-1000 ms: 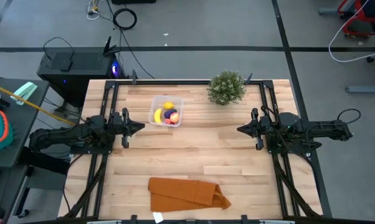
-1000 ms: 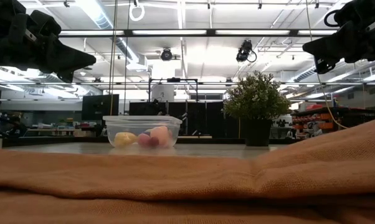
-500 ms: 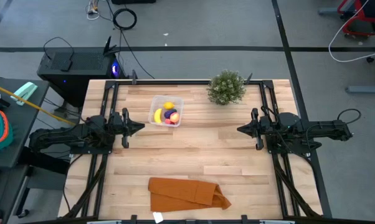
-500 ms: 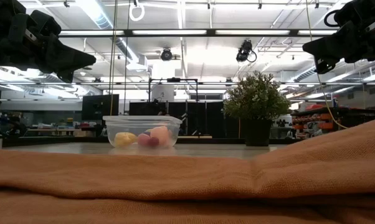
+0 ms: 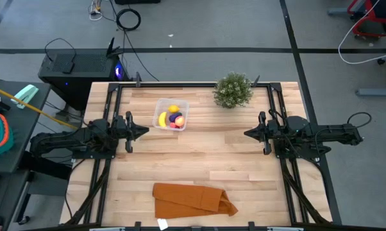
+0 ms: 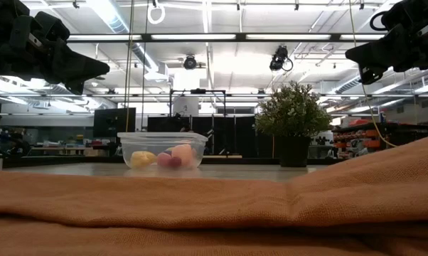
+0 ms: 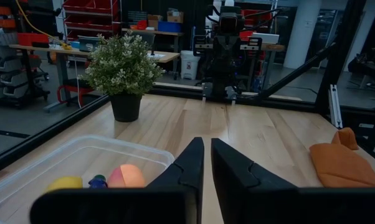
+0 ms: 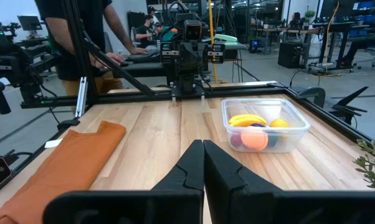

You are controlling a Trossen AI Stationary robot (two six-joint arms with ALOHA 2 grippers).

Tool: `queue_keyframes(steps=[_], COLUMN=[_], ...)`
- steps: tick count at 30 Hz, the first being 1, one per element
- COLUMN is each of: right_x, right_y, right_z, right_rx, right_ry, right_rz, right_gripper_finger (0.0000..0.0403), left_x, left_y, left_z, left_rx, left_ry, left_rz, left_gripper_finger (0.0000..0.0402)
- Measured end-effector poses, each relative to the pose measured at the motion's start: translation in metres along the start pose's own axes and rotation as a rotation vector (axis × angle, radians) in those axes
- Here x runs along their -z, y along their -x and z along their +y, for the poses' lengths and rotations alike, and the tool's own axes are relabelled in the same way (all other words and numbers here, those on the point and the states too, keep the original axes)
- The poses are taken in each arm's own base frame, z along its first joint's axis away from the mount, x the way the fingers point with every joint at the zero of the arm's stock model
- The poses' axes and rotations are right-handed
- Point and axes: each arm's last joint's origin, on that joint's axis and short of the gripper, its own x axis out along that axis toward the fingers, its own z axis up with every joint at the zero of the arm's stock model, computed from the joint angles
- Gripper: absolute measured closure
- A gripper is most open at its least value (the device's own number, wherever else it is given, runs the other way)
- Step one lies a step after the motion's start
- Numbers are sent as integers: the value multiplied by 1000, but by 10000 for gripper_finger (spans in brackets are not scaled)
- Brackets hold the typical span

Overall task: Pick and placing Produce into tupperware
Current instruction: Return to Home Position

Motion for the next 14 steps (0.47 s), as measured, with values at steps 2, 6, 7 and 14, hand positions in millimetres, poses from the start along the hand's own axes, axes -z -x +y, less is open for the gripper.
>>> queue_keyframes(steps=[2, 6, 7, 14], right_x=[0, 0, 0, 0], right_y=[0, 0, 0, 0], right_z=[0, 0, 0, 0], right_rx=[0, 0, 0, 0], right_ry=[0, 0, 0, 0], right_rz=[0, 0, 0, 0], right_gripper_finger=[396, 395, 395, 396], left_x=[0, 0, 0, 0], left_y=[0, 0, 0, 0], left_z=[0, 0, 0, 0], left_rx=[0, 0, 0, 0], left_ry=[0, 0, 0, 0], left_rz=[1, 0, 0, 1], left_gripper_finger=[369, 374, 374, 363])
